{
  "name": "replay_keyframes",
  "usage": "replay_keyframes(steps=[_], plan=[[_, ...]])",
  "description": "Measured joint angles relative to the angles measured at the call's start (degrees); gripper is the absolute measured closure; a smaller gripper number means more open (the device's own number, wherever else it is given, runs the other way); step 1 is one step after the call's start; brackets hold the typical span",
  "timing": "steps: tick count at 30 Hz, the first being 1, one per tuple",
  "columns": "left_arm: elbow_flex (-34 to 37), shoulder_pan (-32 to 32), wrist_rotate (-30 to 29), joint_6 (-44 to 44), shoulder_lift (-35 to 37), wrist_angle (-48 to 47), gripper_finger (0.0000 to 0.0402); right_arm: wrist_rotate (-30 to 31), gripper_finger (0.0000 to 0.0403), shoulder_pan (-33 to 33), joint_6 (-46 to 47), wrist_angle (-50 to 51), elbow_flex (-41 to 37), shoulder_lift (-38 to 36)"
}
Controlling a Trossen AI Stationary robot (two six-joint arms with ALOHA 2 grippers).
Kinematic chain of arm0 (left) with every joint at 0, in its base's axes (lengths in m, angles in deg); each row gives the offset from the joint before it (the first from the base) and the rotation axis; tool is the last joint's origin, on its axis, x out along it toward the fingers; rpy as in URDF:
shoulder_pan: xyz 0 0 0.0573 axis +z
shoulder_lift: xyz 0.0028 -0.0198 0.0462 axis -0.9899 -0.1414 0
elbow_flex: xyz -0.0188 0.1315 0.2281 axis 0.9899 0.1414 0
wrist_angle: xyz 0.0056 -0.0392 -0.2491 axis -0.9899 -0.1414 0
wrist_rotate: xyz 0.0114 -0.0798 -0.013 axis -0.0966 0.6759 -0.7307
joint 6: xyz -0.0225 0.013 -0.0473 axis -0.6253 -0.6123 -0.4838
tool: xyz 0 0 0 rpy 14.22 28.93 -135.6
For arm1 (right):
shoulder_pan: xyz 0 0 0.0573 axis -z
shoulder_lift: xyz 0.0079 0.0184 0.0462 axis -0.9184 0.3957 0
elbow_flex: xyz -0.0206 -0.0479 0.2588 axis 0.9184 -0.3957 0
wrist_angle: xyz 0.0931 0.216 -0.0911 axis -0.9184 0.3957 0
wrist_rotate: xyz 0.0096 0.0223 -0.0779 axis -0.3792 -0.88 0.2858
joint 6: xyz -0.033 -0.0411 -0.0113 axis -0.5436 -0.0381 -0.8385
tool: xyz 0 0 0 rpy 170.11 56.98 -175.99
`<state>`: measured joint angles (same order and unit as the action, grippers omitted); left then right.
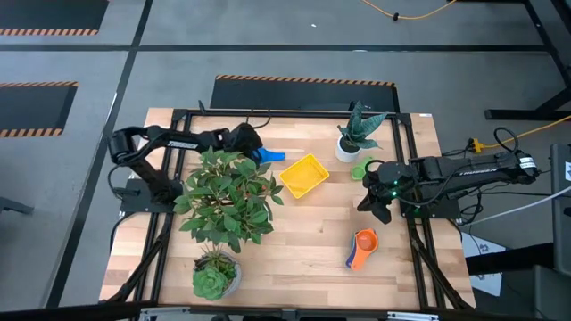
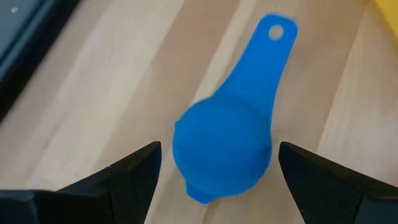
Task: Nest measuring cups in basket
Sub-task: Move the blue measuring cup to the center of the table
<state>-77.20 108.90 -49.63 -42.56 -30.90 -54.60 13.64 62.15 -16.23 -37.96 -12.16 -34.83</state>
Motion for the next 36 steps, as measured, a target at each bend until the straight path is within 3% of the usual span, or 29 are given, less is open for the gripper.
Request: replay_keyframes(steps=[10, 25, 36], plan=[[0.00, 0.11, -0.23, 0.01, -5.26, 4.00, 0.0083, 0.73, 0.0365, 0.00, 0.00, 0.00, 0.00, 0.00], [-0.02, -0.48, -0.56, -1.42, -5.66, 4.19, 0.0084, 0.77, 0.0366, 0.00, 0.02, 0.00, 0.00, -0.01], [-0.04, -0.48, -0.61, -1.97, -5.69, 4.14, 0.0113, 0.81, 0.0366, 0.00, 0.02, 0.00, 0.00, -0.01]])
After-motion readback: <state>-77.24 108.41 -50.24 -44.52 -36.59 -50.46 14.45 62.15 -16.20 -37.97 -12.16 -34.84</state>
